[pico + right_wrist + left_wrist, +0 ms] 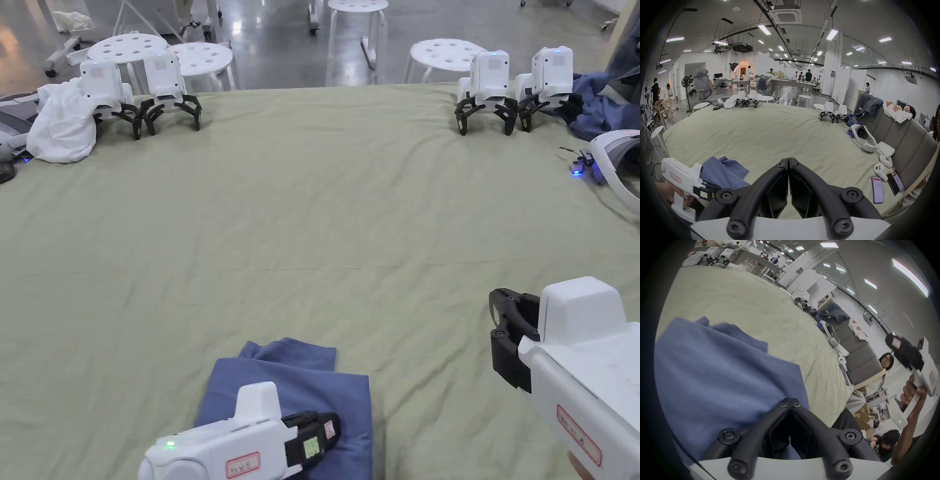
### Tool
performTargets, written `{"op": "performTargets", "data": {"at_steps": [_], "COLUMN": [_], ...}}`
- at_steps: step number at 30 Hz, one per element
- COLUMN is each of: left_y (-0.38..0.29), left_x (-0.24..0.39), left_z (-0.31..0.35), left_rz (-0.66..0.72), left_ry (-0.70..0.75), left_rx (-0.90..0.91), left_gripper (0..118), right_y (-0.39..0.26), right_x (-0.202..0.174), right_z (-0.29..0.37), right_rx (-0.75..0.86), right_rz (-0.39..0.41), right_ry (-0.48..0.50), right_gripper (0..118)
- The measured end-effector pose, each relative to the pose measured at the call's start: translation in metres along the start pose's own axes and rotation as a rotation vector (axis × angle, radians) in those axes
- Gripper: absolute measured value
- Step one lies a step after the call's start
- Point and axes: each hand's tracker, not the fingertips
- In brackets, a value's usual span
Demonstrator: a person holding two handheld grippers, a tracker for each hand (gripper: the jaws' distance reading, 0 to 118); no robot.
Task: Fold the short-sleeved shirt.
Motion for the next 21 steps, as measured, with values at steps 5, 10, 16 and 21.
{"op": "performTargets", "data": {"at_steps": [5,10,16,21], "left_y": [0.023,0.050,0.064,0.066], "left_x": [-0.020,-0.005,0.050,0.076], "left_z": [0.041,0.097,0.146,0.169], "left_rz": [0.069,-0.028,-0.422,-0.532], "left_ry": [0.035,0.139,0.580,0.718], "left_rx": [0.116,0.293,0.543,0.643], "left_gripper": [0,0,16,16], "right_y": [0.002,0.006,0.013,0.021], "right_x": [0.000,-0.005,-0.011,-0.014], "right_z": [-0.001,-0.003,-0.001,0.003], "right_rx": [0.007,0.014,0.045,0.078], "right_rz": [-0.009,-0.003,-0.001,0.006], "right_ry": [-0.004,0.003,0.005,0.002], "right_gripper": [4,4,4,4]}}
